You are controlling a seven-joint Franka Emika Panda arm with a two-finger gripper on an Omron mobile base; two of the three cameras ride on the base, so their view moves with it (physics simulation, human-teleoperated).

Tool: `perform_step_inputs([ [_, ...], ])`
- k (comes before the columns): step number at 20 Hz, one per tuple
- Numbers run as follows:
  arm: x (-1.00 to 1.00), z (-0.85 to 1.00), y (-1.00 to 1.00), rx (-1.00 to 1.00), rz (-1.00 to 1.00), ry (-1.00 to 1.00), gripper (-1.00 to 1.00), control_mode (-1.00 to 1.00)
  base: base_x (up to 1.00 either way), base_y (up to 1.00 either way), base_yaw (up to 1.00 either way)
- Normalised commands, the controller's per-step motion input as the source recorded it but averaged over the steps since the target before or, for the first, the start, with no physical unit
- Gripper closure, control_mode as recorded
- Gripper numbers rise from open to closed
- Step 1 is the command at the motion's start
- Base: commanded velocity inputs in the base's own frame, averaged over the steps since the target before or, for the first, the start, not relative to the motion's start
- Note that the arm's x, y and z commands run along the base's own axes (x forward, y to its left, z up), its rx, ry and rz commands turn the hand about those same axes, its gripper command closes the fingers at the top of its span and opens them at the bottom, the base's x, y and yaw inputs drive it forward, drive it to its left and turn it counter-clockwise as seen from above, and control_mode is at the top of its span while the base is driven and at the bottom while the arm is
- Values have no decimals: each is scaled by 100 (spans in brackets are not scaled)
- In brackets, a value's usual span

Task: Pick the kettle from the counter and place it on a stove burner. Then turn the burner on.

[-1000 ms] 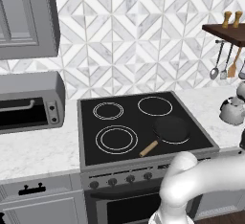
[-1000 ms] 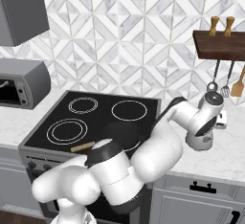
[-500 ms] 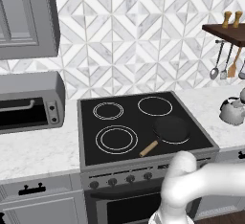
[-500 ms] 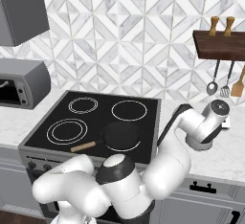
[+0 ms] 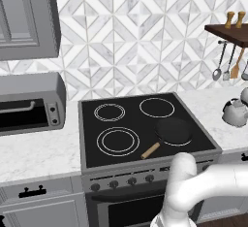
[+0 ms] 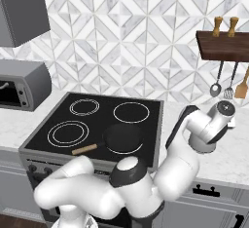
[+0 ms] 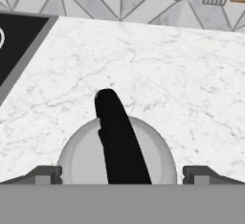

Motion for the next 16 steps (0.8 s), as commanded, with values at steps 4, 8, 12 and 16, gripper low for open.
perform_step_inputs([
  [4,16,-22,-18,0,6,0,-100,-100,0,0,0],
  [8,7,-32,-9,0,8,0,-100,-100,0,0,0],
  [12,-4,-66,7,-3,13,1,100,-100,0,0,0],
  [16,-35,-91,27,-8,12,0,100,-100,0,0,0],
])
